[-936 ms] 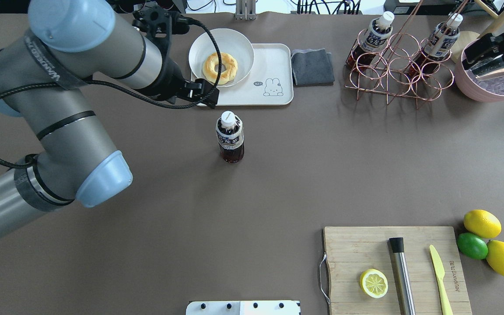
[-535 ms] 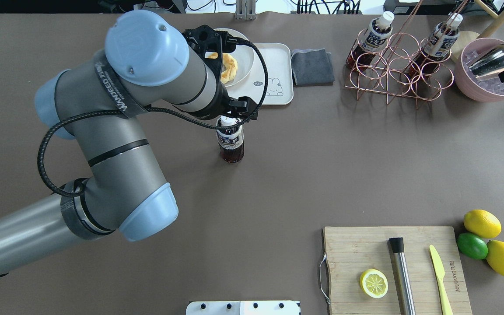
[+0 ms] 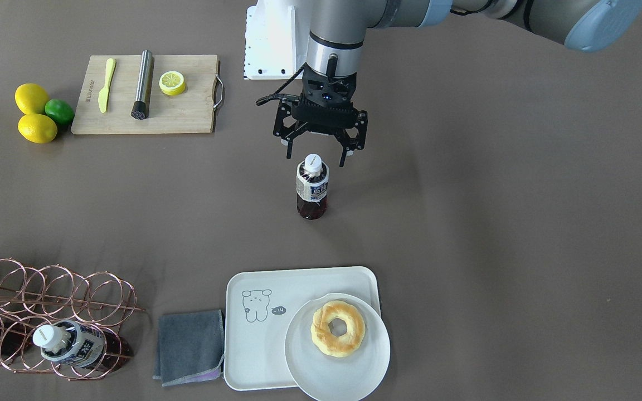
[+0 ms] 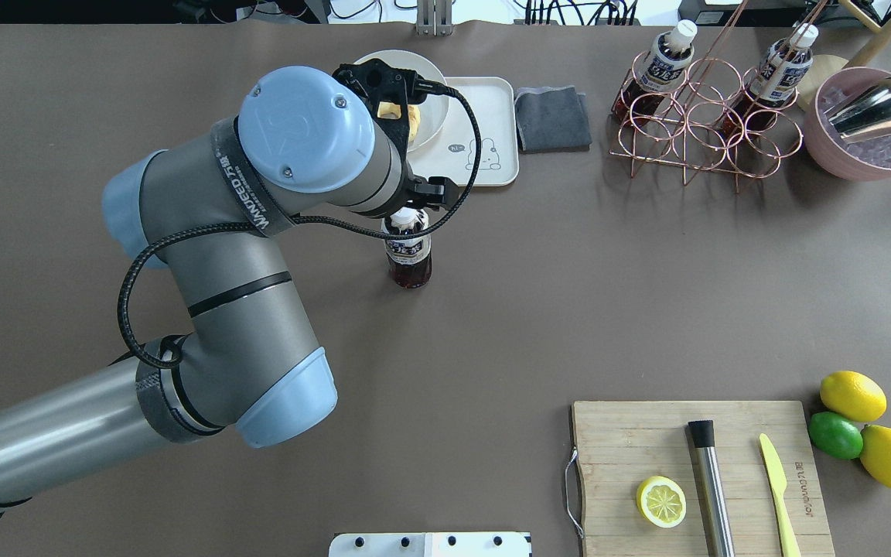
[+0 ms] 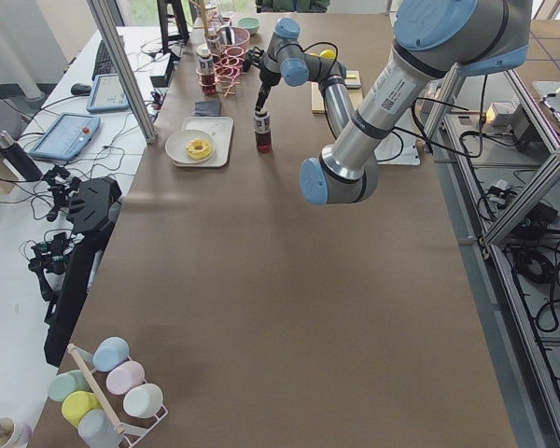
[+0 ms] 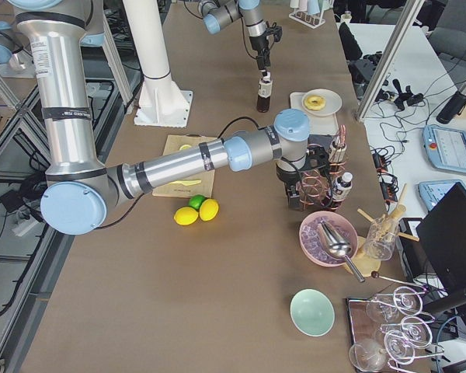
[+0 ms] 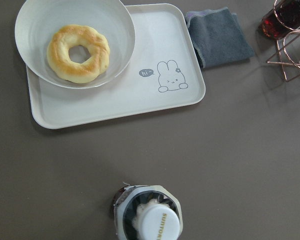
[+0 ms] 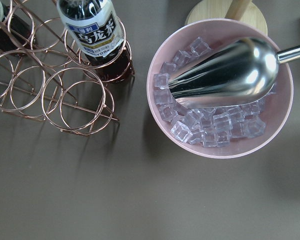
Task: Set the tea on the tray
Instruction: 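Close the left gripper around the tea bottle's neck, then lift the bottle with the left gripper and lower it onto the white tray, then open the left gripper and withdraw it away from the tray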
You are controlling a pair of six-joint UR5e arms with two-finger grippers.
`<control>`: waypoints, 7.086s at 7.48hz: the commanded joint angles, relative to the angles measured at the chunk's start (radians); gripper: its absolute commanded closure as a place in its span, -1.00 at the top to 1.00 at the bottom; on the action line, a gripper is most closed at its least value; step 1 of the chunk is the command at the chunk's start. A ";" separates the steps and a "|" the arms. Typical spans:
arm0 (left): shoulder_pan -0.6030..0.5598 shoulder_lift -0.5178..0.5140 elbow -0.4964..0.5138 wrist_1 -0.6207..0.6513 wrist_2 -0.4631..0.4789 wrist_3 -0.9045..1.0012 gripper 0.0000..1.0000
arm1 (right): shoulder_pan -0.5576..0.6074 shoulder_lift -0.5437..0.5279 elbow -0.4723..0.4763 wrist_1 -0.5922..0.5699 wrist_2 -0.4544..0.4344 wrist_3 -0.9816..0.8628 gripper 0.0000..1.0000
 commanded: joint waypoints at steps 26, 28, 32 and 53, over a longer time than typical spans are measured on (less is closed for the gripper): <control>-0.166 -0.467 0.546 -0.043 0.007 -0.014 -1.00 | 0.023 0.000 0.003 -0.005 0.009 -0.001 0.98; -0.200 -0.569 0.824 -0.238 0.009 -0.014 -1.00 | 0.023 0.000 0.002 -0.004 0.009 -0.001 0.98; -0.191 -0.624 1.033 -0.369 0.050 -0.011 -1.00 | 0.023 0.002 0.000 -0.008 0.008 0.000 0.98; -0.483 0.104 0.096 0.090 -0.303 0.584 0.97 | 0.087 -0.157 -0.015 -0.011 -0.106 -0.155 1.00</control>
